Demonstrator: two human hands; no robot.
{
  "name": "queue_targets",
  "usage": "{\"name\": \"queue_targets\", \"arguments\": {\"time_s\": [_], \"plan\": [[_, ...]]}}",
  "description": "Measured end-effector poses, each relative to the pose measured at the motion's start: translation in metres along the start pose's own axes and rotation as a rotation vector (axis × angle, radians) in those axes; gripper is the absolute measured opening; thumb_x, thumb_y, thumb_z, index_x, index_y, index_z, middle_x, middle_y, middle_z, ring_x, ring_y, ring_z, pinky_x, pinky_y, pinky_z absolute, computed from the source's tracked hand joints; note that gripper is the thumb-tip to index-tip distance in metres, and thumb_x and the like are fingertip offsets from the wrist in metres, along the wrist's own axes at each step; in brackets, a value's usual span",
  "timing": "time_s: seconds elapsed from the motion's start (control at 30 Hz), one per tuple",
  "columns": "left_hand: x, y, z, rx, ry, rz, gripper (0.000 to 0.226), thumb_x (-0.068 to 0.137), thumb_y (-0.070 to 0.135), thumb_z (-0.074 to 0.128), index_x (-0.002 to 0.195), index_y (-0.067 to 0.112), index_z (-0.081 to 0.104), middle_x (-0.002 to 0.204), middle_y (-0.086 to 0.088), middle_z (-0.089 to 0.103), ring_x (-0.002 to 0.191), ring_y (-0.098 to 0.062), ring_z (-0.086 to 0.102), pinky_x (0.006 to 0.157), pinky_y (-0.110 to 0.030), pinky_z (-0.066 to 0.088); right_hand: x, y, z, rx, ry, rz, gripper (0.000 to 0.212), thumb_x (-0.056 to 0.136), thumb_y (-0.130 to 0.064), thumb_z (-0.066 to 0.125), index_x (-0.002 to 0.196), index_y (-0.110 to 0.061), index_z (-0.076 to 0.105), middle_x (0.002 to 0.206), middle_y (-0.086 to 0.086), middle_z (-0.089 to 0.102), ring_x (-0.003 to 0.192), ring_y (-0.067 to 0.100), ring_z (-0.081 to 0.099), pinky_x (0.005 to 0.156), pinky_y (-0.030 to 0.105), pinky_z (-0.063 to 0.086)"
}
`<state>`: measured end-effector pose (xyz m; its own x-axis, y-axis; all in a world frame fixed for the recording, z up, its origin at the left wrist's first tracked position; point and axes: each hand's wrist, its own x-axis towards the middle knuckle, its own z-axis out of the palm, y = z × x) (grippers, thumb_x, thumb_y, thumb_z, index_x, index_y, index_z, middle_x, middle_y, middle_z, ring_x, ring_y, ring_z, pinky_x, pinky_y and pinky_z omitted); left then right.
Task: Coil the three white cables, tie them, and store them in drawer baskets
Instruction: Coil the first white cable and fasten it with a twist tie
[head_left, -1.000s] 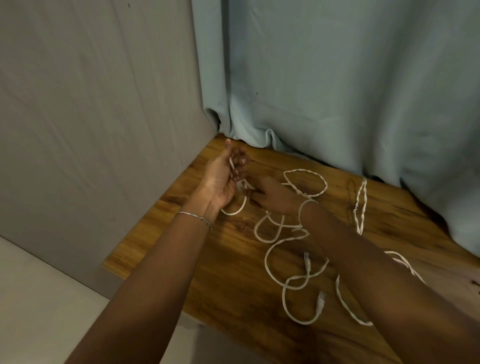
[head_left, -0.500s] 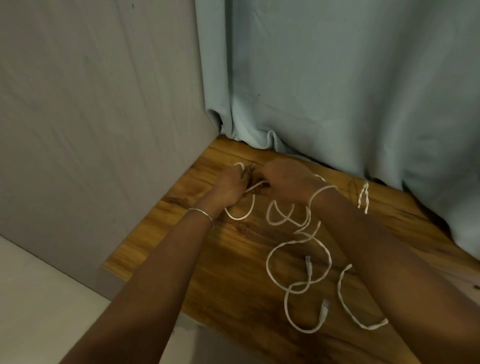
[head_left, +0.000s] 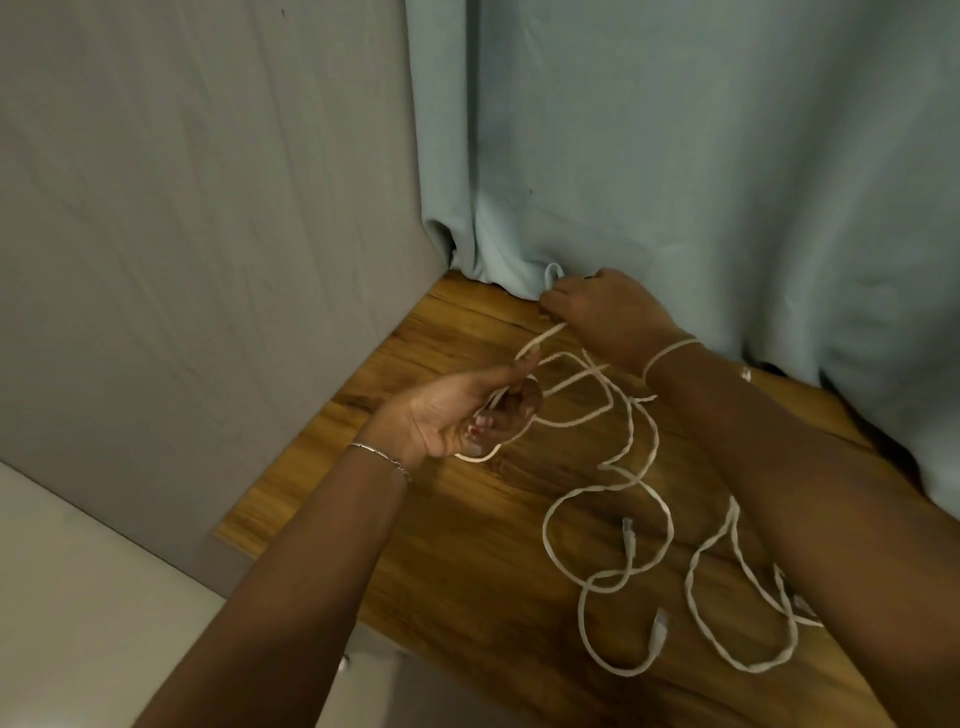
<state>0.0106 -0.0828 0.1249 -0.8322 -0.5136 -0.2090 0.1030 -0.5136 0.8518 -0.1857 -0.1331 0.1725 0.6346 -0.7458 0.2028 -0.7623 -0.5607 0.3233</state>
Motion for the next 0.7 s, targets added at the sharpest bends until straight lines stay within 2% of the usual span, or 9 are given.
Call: {"name": "queue_targets", "arguments": {"time_s": [0.07, 0.13, 0.2, 0.27, 0.37, 0.43, 0.53, 0.63, 0.7], "plan": [[0.002, 0.001, 0.009, -0.149, -0.054, 0.114, 0.042, 0.092, 0.041, 0.046, 0.066, 0.009, 0.056, 0.040, 0.005, 0.041, 0.030, -0.001, 0.033, 0.030, -0.012, 0.018, 0.000, -0.009, 0.015, -0.066, -0.071, 0.056, 0.012, 0.084, -0.018, 0.066, 0.093, -0.014, 0.059, 0.082, 0.007, 0.066, 0.059, 0.030, 0.064, 0.055, 0.034, 0.049], [0.007, 0.004, 0.013, -0.306, -0.013, 0.222, 0.043, 0.092, 0.040, 0.043, 0.063, 0.010, 0.055, 0.039, 0.005, 0.040, 0.030, -0.002, 0.034, 0.028, -0.013, 0.022, -0.003, -0.019, 0.030, -0.066, -0.068, 0.123, 0.014, 0.082, -0.018, 0.066, 0.093, -0.015, 0.059, 0.071, 0.005, 0.067, 0.052, 0.028, 0.063, 0.046, 0.029, 0.046], [0.014, 0.008, 0.012, -0.420, 0.063, 0.322, 0.047, 0.093, 0.043, 0.039, 0.063, 0.011, 0.055, 0.038, 0.005, 0.039, 0.029, -0.003, 0.033, 0.027, -0.013, 0.025, -0.007, -0.031, 0.041, 0.007, -0.085, 0.175, 0.020, 0.092, -0.015, 0.051, 0.111, -0.013, 0.057, 0.081, 0.009, 0.069, 0.065, 0.032, 0.066, 0.055, 0.035, 0.050], [0.023, 0.010, 0.009, -0.513, 0.168, 0.420, 0.050, 0.096, 0.046, 0.036, 0.066, 0.011, 0.056, 0.040, 0.004, 0.039, 0.030, -0.004, 0.034, 0.028, -0.014, 0.027, -0.011, -0.044, 0.049, -0.001, -0.157, 0.145, 0.028, 0.097, -0.011, 0.039, 0.123, -0.011, 0.050, 0.099, 0.011, 0.068, 0.083, 0.033, 0.067, 0.066, 0.037, 0.049], [0.035, 0.010, 0.002, -0.567, 0.362, 0.523, 0.046, 0.097, 0.047, 0.038, 0.075, 0.010, 0.055, 0.044, 0.005, 0.040, 0.034, -0.005, 0.036, 0.032, -0.015, 0.031, -0.010, -0.063, 0.047, 0.035, -0.240, 0.134, 0.024, 0.098, -0.015, 0.039, 0.116, -0.012, 0.054, 0.108, 0.008, 0.066, 0.095, 0.028, 0.065, 0.076, 0.034, 0.048], [0.041, 0.011, -0.003, -0.547, 0.506, 0.557, 0.045, 0.097, 0.047, 0.039, 0.078, 0.011, 0.056, 0.047, 0.005, 0.044, 0.037, -0.004, 0.038, 0.035, -0.016, 0.035, -0.010, -0.074, 0.043, 0.103, -0.290, 0.166, 0.023, 0.097, -0.021, 0.045, 0.114, -0.012, 0.058, 0.109, 0.009, 0.065, 0.098, 0.027, 0.064, 0.080, 0.036, 0.050], [0.044, 0.019, -0.016, -0.459, 0.707, 0.606, 0.045, 0.097, 0.048, 0.040, 0.077, 0.013, 0.060, 0.051, 0.006, 0.054, 0.041, -0.003, 0.046, 0.041, -0.015, 0.038, -0.019, -0.088, 0.039, 0.255, -0.304, 0.221, 0.024, 0.090, -0.028, 0.056, 0.110, -0.016, 0.060, 0.108, 0.007, 0.065, 0.097, 0.027, 0.064, 0.076, 0.035, 0.050], [0.038, 0.029, -0.029, -0.226, 0.854, 0.598, 0.043, 0.098, 0.046, 0.038, 0.081, 0.013, 0.059, 0.055, 0.006, 0.061, 0.045, -0.004, 0.051, 0.045, -0.016, 0.040, -0.030, -0.099, 0.027, 0.610, -0.272, 0.320, 0.017, 0.086, -0.031, 0.060, 0.098, -0.019, 0.063, 0.098, 0.004, 0.068, 0.090, 0.022, 0.064, 0.075, 0.032, 0.050], [0.035, 0.028, -0.037, 0.007, 0.943, 0.558, 0.044, 0.099, 0.045, 0.037, 0.079, 0.013, 0.060, 0.056, 0.005, 0.063, 0.048, -0.007, 0.053, 0.049, -0.020, 0.042, -0.032, -0.099, 0.015, 0.873, -0.223, 0.410, 0.013, 0.091, -0.028, 0.058, 0.089, -0.018, 0.066, 0.080, -0.002, 0.068, 0.073, 0.013, 0.063, 0.066, 0.028, 0.047]]}}
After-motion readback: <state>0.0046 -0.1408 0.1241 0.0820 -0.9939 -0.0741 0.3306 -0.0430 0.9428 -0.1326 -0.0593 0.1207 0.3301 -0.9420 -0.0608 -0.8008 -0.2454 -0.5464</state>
